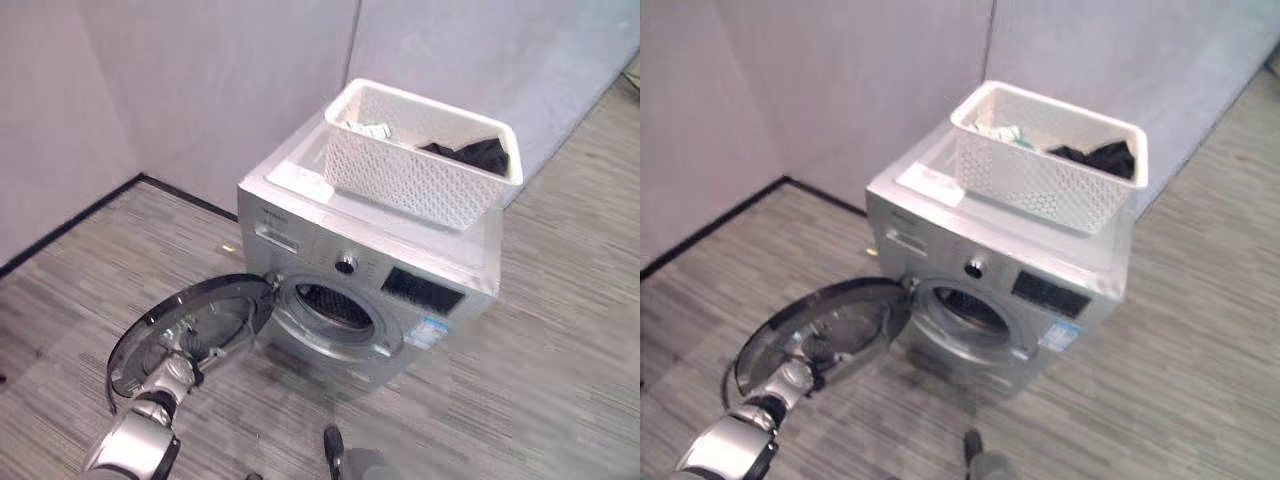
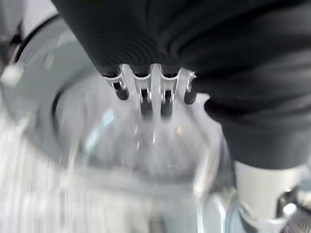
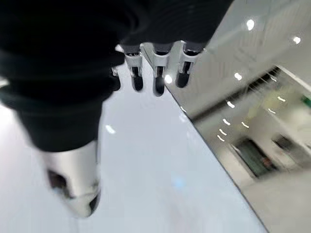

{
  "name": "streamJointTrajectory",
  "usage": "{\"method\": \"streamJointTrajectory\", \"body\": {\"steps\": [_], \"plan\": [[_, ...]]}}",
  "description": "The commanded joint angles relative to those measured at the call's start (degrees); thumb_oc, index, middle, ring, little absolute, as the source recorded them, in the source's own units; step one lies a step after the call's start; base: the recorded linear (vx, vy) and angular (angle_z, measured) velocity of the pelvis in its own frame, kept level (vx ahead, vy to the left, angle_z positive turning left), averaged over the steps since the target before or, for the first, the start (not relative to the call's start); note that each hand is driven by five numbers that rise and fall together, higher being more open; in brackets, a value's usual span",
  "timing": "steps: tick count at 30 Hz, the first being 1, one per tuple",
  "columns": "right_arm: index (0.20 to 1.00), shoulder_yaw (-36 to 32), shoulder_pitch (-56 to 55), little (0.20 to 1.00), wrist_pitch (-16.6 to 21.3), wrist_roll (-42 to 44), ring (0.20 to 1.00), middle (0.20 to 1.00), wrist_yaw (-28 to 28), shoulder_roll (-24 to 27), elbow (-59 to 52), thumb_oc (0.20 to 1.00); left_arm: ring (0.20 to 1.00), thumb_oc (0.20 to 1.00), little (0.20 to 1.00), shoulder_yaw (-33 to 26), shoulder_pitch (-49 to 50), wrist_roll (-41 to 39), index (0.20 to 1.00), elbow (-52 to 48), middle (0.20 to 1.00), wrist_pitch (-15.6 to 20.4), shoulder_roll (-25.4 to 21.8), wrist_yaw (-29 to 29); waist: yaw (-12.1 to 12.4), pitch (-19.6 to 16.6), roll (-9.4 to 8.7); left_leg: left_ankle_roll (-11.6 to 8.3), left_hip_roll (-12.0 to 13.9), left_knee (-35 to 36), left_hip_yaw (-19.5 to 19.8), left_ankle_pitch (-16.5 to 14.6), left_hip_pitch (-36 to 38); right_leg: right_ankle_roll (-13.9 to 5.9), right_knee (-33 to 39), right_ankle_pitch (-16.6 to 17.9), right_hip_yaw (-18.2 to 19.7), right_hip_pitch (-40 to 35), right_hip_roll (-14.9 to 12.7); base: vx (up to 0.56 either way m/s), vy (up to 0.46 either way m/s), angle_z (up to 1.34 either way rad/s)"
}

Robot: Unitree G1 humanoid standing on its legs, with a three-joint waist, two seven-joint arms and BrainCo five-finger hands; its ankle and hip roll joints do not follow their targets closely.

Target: Grab the laundry basket,head to the washer,open it,put in the laundry and shut it.

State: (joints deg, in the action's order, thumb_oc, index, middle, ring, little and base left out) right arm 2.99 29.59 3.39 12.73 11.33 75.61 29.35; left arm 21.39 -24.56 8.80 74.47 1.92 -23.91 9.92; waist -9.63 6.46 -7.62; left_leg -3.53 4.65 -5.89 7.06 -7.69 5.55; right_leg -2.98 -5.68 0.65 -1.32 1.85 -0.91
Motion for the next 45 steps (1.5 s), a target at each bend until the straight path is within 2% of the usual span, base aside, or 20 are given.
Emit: {"method": "streamJointTrajectory", "body": {"steps": [1,2,3,4,5,6,7,9,16,20,21,22,26,27,28,30,34,45], "plan": [[1.000,2.21,5.41,1.000,0.28,2.25,1.000,1.000,-4.63,6.19,0.79,1.000,1.000,1.000,1.000,1.77,-2.75,-2.43,1.000,-2.75,1.000,1.26,-4.04,-0.84,-3.95,-3.39,-3.98,0.16,9.81,-9.61,-12.24,3.23,2.63,-2.86,-0.59,-0.25,-2.01,4.57,-1.90,0.15,-0.321,0.77],[1.000,1.83,4.15,1.000,0.10,2.71,1.000,1.000,-6.05,6.61,1.11,1.000,1.000,1.000,1.000,2.23,-4.14,-2.44,1.000,-2.61,1.000,1.20,-3.87,-0.97,-4.69,-3.68,-4.39,-0.31,11.66,-5.96,-16.05,3.87,3.15,-3.09,-0.21,-1.03,-3.27,3.84,-2.44,0.15,-0.257,0.99],[1.000,1.88,3.76,1.000,0.08,2.78,1.000,1.000,-6.27,7.18,1.74,1.000,1.000,1.000,1.000,2.82,-5.54,-2.05,1.000,-2.71,1.000,1.30,-4.23,-1.04,-4.96,-3.35,-4.97,-1.11,13.91,-6.74,-18.68,5.63,0.36,-3.44,-0.15,-2.04,-3.69,2.41,-3.01,0.06,-0.097,0.73],[1.000,2.33,4.61,1.000,-0.43,2.62,1.000,1.000,-7.19,7.73,2.21,1.000,1.000,1.000,1.000,4.03,-7.24,-1.85,1.000,-2.62,1.000,1.13,-4.17,-1.21,-4.40,-2.89,-5.71,-1.51,14.53,-8.61,-19.24,5.66,-1.68,-2.82,-0.48,-2.21,-4.07,2.36,-3.34,0.05,-0.028,0.92],[1.000,4.10,5.71,1.000,-0.78,2.72,1.000,1.000,-8.65,7.34,3.03,1.000,1.000,1.000,1.000,4.07,-7.37,-1.94,1.000,-2.17,1.000,1.00,-3.64,-1.72,-4.23,-2.75,-5.18,-1.39,13.99,-5.50,-20.10,2.64,-0.20,-3.42,-0.89,-3.06,-4.40,2.08,-3.36,-0.04,0.013,0.85],[1.000,5.83,6.66,1.000,-0.83,2.31,1.000,1.000,-9.65,6.67,3.19,1.000,1.000,1.000,1.000,3.94,-6.81,-1.65,1.000,-2.07,1.000,1.22,-2.96,-1.89,-3.79,-3.12,-5.00,-1.30,12.98,-2.35,-21.23,2.88,1.13,-3.26,-0.69,-2.19,-3.96,2.69,-3.55,-0.04,0.031,0.39],[1.000,5.96,6.79,1.000,-0.82,2.32,1.000,1.000,-9.65,6.66,3.21,1.000,1.000,1.000,1.000,3.91,-6.80,-1.65,1.000,-2.08,1.000,1.22,-2.96,-1.89,-3.80,-3.12,-4.99,-1.30,12.97,-2.33,-21.24,2.89,1.15,-3.26,-0.69,-2.19,-3.95,2.69,-3.55,-0.02,0.048,-0.20],[1.000,10.83,10.13,1.000,-0.69,1.45,1.000,1.000,-11.58,5.53,2.68,1.000,1.000,1.000,1.000,5.25,-6.39,-0.47,1.000,-1.66,1.000,1.10,-1.43,-2.64,-3.26,-4.32,-3.84,-1.79,11.92,1.73,-22.35,2.28,2.97,-3.61,-0.37,-1.67,-3.70,2.69,-3.87,0.07,0.112,-0.29],[1.000,26.32,23.42,1.000,-2.31,-4.40,1.000,1.000,-14.94,0.82,5.75,1.000,1.000,1.000,1.000,4.05,-5.40,-1.15,1.000,-0.63,1.000,0.70,-2.10,-3.68,-1.37,-4.53,-1.72,-2.01,10.22,4.87,-23.33,3.13,5.59,-4.10,1.60,-0.25,-2.62,2.15,-4.76,0.01,0.081,-0.11],[1.000,31.85,27.00,1.000,-3.05,-7.81,1.000,1.000,-17.08,-2.04,7.24,1.000,1.000,1.000,1.000,3.07,-4.35,-1.82,1.000,-1.22,1.000,0.89,-2.89,-4.09,-0.62,-4.59,-0.91,-1.96,9.75,6.20,-23.91,3.09,6.68,-4.45,2.51,0.27,-2.09,2.13,-4.95,-0.01,0.056,-0.02],[0.947,33.90,28.92,0.947,-3.11,-8.99,0.947,0.947,-17.25,-4.69,9.10,0.947,1.000,1.000,1.000,2.69,-3.94,-2.36,1.000,-1.67,1.000,1.07,-3.32,-4.14,-0.10,-4.41,-0.64,-1.84,9.59,6.68,-24.26,2.84,7.19,-4.63,2.89,0.62,-1.68,2.32,-4.83,-0.02,0.018,-0.11],[0.950,35.01,30.15,0.950,-3.23,-9.43,0.950,0.950,-17.27,-6.00,10.32,0.950,1.000,1.000,1.000,2.42,-3.71,-2.72,1.000,-1.87,1.000,1.17,-3.58,-4.09,0.13,-4.34,-0.53,-1.78,9.50,6.92,-24.47,2.70,7.41,-4.71,3.13,0.86,-1.39,2.38,-4.73,-0.02,0.019,-0.25],[0.940,38.20,35.53,0.940,-3.82,-10.93,0.940,0.940,-16.82,-11.18,16.19,0.940,1.000,1.000,1.000,1.79,-3.12,-3.94,1.000,-2.30,1.000,1.53,-4.38,-3.84,1.20,-4.00,-0.34,-1.72,9.42,7.28,-24.84,2.82,7.10,-4.86,4.06,1.72,-0.81,3.24,-4.50,-0.02,-0.007,-0.30],[0.953,38.43,35.75,0.953,-3.79,-10.91,0.953,0.953,-16.82,-11.24,16.29,0.953,1.000,1.000,1.000,1.70,-3.08,-3.94,1.000,-2.31,1.000,1.53,-4.34,-3.84,1.14,-3.86,-0.21,-1.73,9.51,7.18,-24.82,2.66,7.24,-4.87,4.03,1.64,-0.86,3.07,-4.43,-0.02,-0.020,-0.06],[1.000,39.68,37.98,1.000,-4.29,-12.57,1.000,1.000,-16.69,-13.01,19.03,1.000,1.000,1.000,1.000,1.66,-2.97,-4.27,1.000,-2.38,1.000,1.57,-4.63,-3.73,1.60,-3.57,-0.30,-1.80,9.58,7.35,-24.98,2.96,6.79,-4.85,4.70,2.00,-0.81,3.60,-4.44,-0.03,-0.024,0.05],[1.000,41.00,40.25,1.000,-4.51,-13.90,1.000,1.000,-16.32,-14.65,21.84,1.000,1.000,1.000,1.000,1.41,-3.22,-5.19,1.000,-2.49,1.000,1.74,-4.79,-3.61,1.92,-3.00,-0.25,-2.06,9.93,7.46,-24.95,3.30,6.01,-4.79,5.33,2.29,-1.11,4.06,-4.38,-0.04,-0.032,0.05],[1.000,42.18,42.60,1.000,-4.98,-15.05,1.000,1.000,-15.79,-15.90,24.62,1.000,1.000,1.000,1.000,1.16,-3.96,-6.34,1.000,-2.39,1.000,1.71,-5.13,-3.26,1.98,-2.58,-0.27,-2.56,10.58,7.71,-24.34,3.68,4.52,-4.62,6.10,2.39,-1.68,4.68,-4.17,-0.04,-0.045,0.05],[1.000,42.89,47.17,1.000,-5.13,-15.66,1.000,1.000,-13.12,-18.56,35.40,1.000,1.000,1.000,1.000,1.15,-4.05,-7.55,1.000,-0.99,1.000,2.25,-5.07,-2.82,2.58,-1.98,0.19,-4.57,13.16,7.82,-23.22,7.83,1.86,-3.30,7.12,1.53,-3.03,5.27,-2.11,0.03,-0.080,0.02]]}}
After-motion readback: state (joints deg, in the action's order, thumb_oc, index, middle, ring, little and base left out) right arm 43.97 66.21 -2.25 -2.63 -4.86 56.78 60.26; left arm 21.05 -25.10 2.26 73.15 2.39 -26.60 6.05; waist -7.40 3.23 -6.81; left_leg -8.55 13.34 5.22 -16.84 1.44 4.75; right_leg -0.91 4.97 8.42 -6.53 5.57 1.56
